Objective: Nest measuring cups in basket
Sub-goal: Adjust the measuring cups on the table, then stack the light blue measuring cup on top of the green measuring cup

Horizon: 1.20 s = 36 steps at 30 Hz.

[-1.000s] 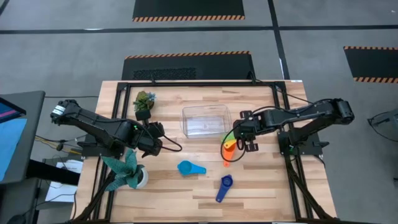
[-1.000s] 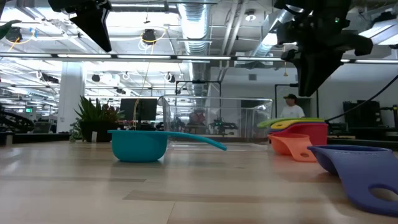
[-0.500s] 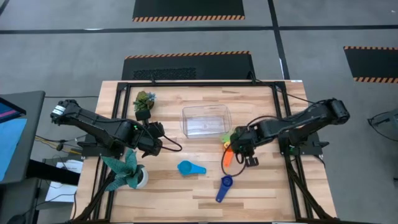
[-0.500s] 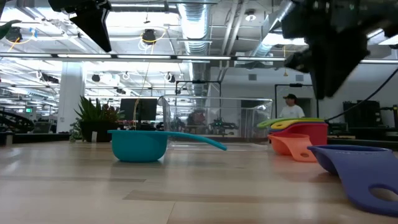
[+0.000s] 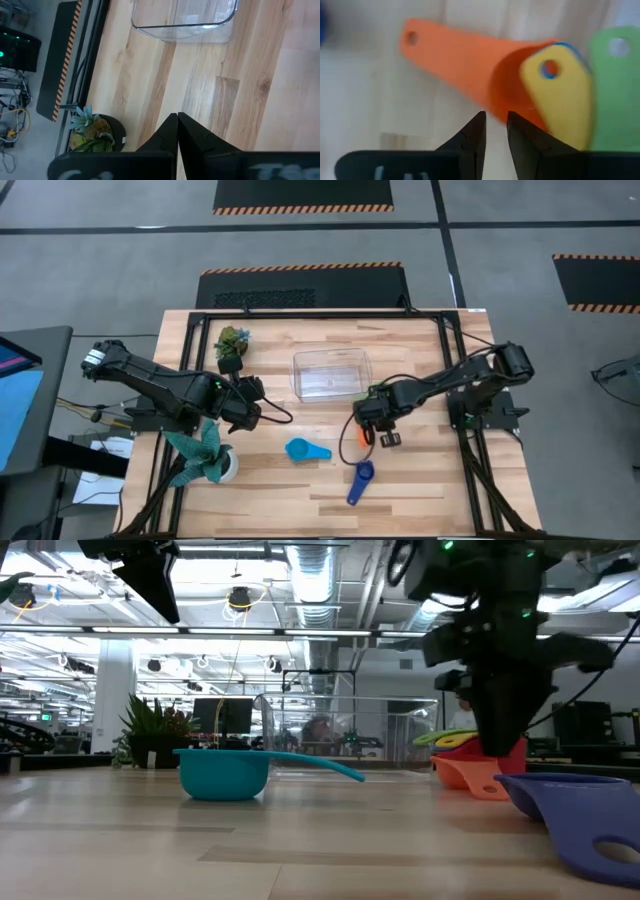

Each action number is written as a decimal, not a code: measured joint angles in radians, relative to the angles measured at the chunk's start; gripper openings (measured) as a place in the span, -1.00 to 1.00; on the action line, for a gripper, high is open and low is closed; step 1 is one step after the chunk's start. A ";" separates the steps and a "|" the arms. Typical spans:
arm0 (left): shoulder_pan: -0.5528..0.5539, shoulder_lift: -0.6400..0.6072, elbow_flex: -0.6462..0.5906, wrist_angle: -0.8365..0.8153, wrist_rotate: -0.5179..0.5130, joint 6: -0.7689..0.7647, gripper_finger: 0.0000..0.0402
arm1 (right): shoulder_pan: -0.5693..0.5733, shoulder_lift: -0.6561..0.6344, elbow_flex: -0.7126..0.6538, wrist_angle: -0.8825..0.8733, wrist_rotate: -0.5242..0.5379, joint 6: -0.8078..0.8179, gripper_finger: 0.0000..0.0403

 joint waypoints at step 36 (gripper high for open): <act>0.001 0.047 0.000 0.468 0.195 0.105 -1.00 | 0.183 0.009 0.259 0.004 -0.075 0.246 -0.49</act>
